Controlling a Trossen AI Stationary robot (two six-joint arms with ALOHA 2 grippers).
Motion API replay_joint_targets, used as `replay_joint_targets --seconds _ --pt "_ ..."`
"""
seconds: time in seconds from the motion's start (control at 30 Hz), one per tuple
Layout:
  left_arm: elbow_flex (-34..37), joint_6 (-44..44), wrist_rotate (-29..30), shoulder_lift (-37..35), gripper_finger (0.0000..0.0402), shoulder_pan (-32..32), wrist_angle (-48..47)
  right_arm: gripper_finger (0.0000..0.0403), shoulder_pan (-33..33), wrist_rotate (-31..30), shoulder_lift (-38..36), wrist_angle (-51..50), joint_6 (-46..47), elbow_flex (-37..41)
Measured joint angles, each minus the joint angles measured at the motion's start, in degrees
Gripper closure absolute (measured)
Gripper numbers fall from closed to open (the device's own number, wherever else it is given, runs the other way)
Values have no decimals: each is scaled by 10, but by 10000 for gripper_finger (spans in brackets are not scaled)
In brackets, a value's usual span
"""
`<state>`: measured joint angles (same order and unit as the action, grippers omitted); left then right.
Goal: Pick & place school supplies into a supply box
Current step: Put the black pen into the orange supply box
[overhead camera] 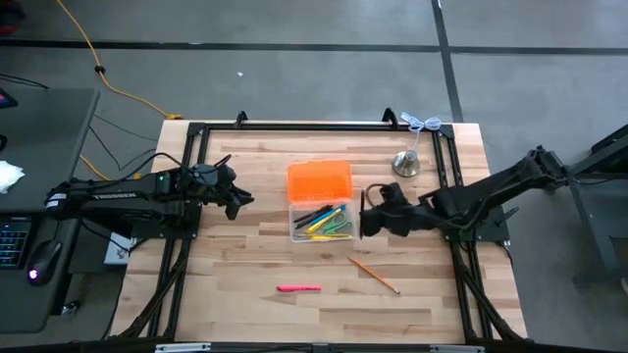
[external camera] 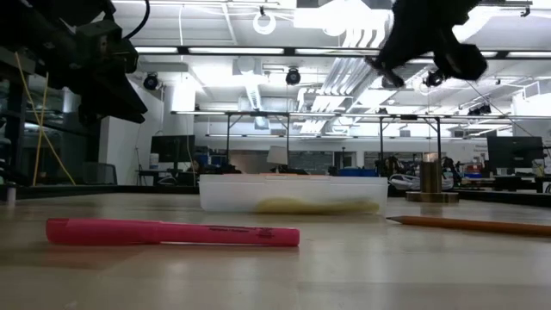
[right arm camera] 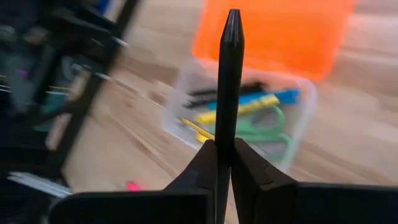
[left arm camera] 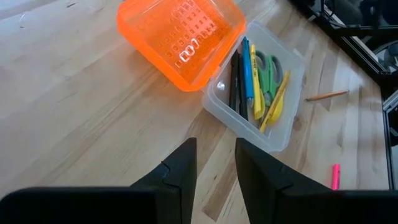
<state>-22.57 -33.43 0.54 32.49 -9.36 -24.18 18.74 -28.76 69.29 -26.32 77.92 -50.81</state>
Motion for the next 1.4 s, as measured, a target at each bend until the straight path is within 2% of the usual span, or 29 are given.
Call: replay_joint_targets --seconds 0.2,0.57,1.03,1.4 --pt "0 1 0 0 261 0 0 397 0 -33 -39 79 -90 0" --pt "0 1 -1 0 261 0 0 397 0 -37 -85 180 -233 0" --pt "0 8 0 0 261 0 0 394 0 31 -91 308 -361 0" --pt "0 8 0 0 261 0 0 395 0 134 -91 434 -472 0"
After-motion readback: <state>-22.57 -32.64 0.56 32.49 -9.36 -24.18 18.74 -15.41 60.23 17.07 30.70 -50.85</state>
